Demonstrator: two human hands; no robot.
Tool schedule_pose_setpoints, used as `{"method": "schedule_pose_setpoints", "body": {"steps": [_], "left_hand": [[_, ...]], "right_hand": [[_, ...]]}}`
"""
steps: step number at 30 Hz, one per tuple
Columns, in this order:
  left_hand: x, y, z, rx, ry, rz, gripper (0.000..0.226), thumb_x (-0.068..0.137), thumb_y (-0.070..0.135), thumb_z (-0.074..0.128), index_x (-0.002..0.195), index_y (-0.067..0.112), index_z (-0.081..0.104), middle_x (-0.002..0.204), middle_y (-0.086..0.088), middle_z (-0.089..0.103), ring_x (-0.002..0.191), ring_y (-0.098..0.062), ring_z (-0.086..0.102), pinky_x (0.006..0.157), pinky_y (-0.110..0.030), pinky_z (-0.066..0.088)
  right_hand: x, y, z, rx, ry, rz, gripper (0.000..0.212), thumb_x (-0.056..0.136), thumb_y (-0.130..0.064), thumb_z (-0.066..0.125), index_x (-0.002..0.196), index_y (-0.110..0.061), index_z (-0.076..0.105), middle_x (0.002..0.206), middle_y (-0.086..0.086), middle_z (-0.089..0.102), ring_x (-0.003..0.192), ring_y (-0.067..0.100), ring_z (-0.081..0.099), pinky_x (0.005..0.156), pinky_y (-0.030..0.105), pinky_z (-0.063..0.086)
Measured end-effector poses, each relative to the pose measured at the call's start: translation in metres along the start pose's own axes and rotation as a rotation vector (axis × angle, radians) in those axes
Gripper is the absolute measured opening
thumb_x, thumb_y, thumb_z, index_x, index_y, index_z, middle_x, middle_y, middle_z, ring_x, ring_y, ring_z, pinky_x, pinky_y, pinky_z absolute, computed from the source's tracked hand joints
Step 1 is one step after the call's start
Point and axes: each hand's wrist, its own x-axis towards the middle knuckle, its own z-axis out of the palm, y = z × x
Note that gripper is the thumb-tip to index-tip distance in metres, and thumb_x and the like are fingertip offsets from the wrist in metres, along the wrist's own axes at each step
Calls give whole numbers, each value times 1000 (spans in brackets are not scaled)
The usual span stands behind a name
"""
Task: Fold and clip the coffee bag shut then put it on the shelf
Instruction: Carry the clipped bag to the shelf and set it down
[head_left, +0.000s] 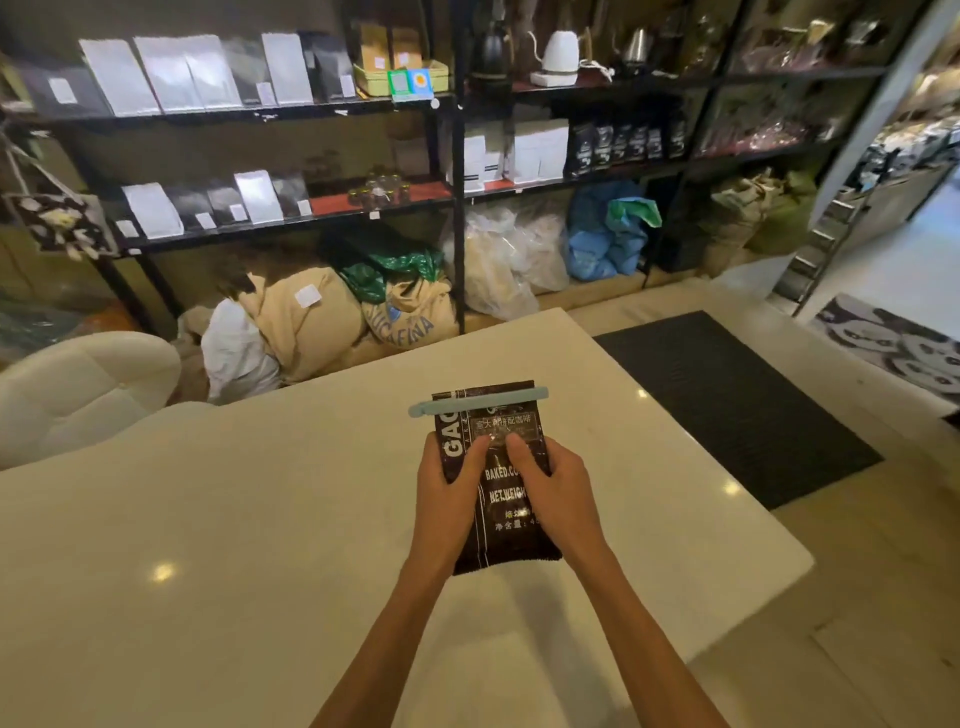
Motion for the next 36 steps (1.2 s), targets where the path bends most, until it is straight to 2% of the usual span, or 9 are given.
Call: {"method": "schedule_pose_setpoints", "body": {"steps": [4, 9, 12, 16, 19, 25, 29, 32, 36], "left_hand": [[-1, -10, 47, 20, -80, -44, 25, 92, 34, 64, 117, 33, 60, 104, 6, 76, 94, -14, 75, 74, -30, 61], [8, -19, 116, 87, -115, -55, 23, 94, 33, 62, 116, 28, 60, 108, -2, 74, 95, -17, 74, 86, -46, 60], [18, -26, 173, 106, -118, -60, 26, 94, 35, 60, 118, 25, 58, 110, -3, 73, 97, -18, 74, 85, -42, 61], [35, -37, 275, 84, -187, -73, 33, 96, 48, 51, 118, 24, 56, 109, -2, 73, 93, -13, 74, 75, -27, 60], [40, -48, 364, 44, -289, -123, 37, 97, 49, 46, 124, 24, 49, 114, -1, 69, 93, -8, 73, 75, -24, 58], [51, -67, 547, 59, -391, -43, 26, 103, 42, 36, 126, 32, 40, 119, 0, 64, 94, -8, 72, 70, -21, 59], [67, -75, 629, 32, -410, -38, 25, 103, 38, 38, 125, 27, 43, 117, -3, 64, 91, -8, 72, 66, -19, 58], [77, -86, 673, 22, -461, -31, 17, 102, 38, 39, 117, 33, 47, 113, -3, 66, 89, -8, 73, 64, -19, 58], [99, -103, 719, 5, -482, -37, 11, 101, 40, 42, 109, 41, 49, 105, 3, 67, 87, -5, 73, 62, -17, 58]], "right_hand": [[6, 13, -44, -18, 108, 29, 27, 92, -50, 59, 94, -26, 71, 85, -2, 77, 77, 10, 74, 72, 32, 61], [25, 29, -106, 2, 188, 15, 25, 95, -51, 50, 87, -36, 69, 78, -9, 77, 71, 3, 73, 60, 20, 58], [50, 35, -157, -1, 229, 21, 30, 97, -51, 47, 84, -34, 68, 75, -5, 76, 70, 4, 73, 55, 15, 54], [101, 50, -255, 14, 257, 45, 35, 98, -48, 45, 83, -26, 68, 76, 4, 75, 68, 11, 74, 59, 25, 56], [138, 63, -343, 15, 310, 65, 41, 99, -48, 42, 84, -20, 66, 79, 8, 73, 74, 18, 73, 67, 33, 57], [194, 82, -512, 32, 352, 98, 45, 101, -53, 31, 105, -22, 64, 86, 2, 74, 70, 3, 73, 57, 15, 52], [211, 100, -590, -201, 348, 57, 46, 96, -62, 34, 125, -32, 53, 92, -12, 66, 80, 4, 69, 74, 28, 59], [221, 112, -628, -140, 370, 46, 35, 95, -58, 41, 113, -33, 56, 93, -13, 67, 79, -8, 67, 58, 9, 53], [250, 122, -661, -116, 421, 65, 37, 92, -62, 41, 111, -33, 54, 96, -11, 68, 80, -6, 68, 55, 11, 53]]}}
